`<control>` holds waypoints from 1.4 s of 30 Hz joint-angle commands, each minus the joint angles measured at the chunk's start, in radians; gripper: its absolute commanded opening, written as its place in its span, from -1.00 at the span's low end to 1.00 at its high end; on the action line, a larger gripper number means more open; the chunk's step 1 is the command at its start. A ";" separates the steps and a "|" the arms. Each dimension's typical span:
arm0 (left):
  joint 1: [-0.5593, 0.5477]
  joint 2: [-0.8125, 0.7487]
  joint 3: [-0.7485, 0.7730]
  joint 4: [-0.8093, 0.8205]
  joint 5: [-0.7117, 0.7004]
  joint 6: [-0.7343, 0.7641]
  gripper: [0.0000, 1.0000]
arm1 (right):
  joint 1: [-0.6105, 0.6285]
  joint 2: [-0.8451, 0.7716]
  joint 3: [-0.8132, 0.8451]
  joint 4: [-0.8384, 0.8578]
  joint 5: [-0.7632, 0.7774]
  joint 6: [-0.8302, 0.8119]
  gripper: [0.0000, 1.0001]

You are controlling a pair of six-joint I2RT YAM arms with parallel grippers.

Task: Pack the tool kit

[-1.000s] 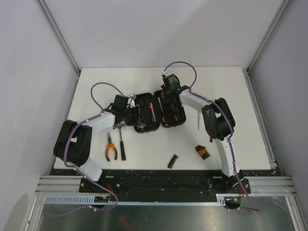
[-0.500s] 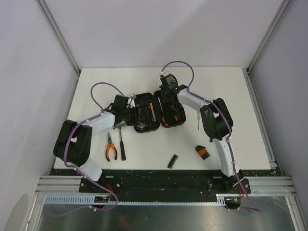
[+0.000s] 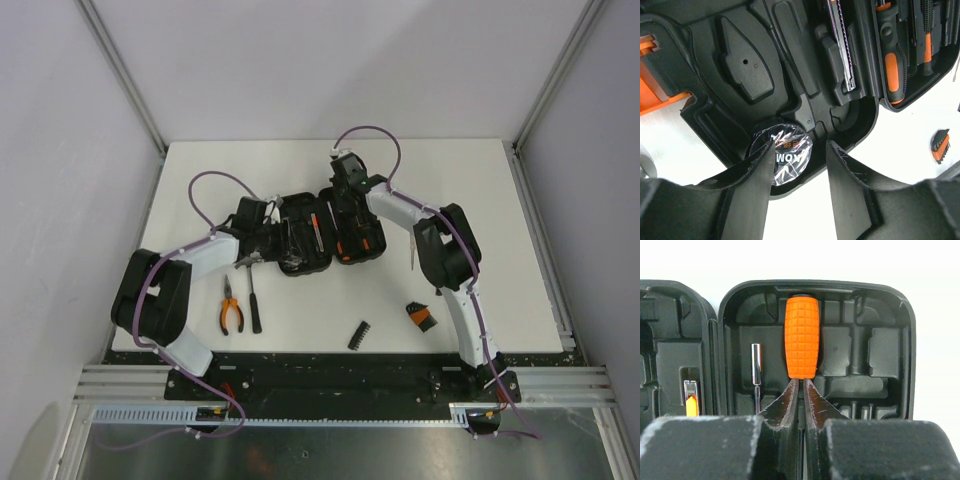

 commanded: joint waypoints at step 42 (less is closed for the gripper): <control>-0.014 0.026 0.380 -0.057 -0.023 -0.039 0.14 | 0.048 -0.047 -0.294 -0.111 -0.165 0.174 -0.82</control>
